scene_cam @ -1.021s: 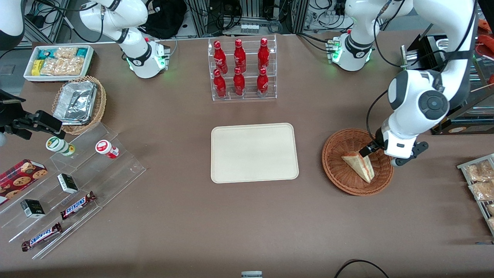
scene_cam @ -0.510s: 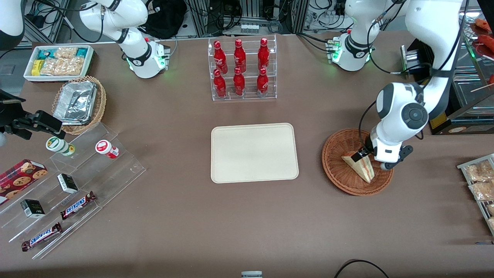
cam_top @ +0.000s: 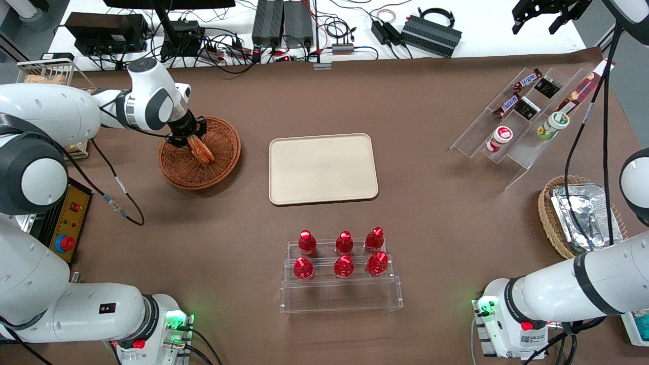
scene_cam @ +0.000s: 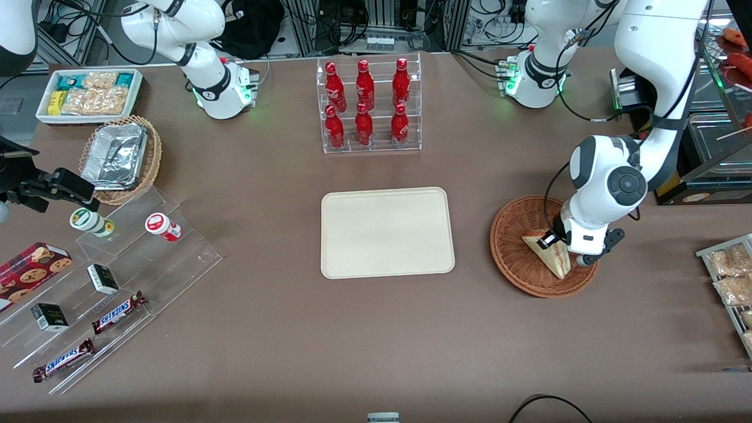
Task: Place sandwich from basket to tray
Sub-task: 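Lower the left gripper and close it on the wrapped sandwich, then lift the sandwich and carry it over the cream tray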
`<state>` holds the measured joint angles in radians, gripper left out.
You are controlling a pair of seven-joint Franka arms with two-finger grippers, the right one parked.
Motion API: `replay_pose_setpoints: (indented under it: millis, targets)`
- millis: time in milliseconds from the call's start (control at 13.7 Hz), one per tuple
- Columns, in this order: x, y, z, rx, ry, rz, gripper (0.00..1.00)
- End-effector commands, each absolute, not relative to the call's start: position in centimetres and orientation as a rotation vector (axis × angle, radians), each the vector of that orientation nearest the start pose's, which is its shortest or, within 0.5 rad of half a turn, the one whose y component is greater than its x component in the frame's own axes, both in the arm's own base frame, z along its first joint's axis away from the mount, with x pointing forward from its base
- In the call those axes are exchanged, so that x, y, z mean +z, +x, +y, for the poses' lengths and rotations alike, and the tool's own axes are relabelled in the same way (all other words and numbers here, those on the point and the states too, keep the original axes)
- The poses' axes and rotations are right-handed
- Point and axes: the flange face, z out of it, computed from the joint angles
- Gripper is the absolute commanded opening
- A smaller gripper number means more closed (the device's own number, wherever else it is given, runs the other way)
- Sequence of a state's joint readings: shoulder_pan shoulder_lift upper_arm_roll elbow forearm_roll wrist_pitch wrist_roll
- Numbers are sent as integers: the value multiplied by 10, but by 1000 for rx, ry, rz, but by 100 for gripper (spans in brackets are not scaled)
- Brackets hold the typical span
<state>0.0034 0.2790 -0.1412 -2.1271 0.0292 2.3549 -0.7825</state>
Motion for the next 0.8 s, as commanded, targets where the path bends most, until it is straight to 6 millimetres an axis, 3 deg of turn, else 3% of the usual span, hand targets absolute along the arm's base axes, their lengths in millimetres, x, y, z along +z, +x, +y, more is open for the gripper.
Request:
replay_pose_setpoints:
  millis: [0, 146, 292, 365, 438, 583, 729]
  targets:
    - [339, 578, -80, 111, -2943, -964, 7]
    - [384, 587, -98, 126, -2933, -906, 7]
    - [424, 592, -140, 146, -2945, -809, 8]
    - [436, 593, -157, 136, -2963, -767, 8]
    - [442, 592, -188, 121, -2994, -705, 8]
    - [426, 577, -255, 144, -3019, -563, 8]
    - [397, 559, -317, 183, -3032, -412, 8]
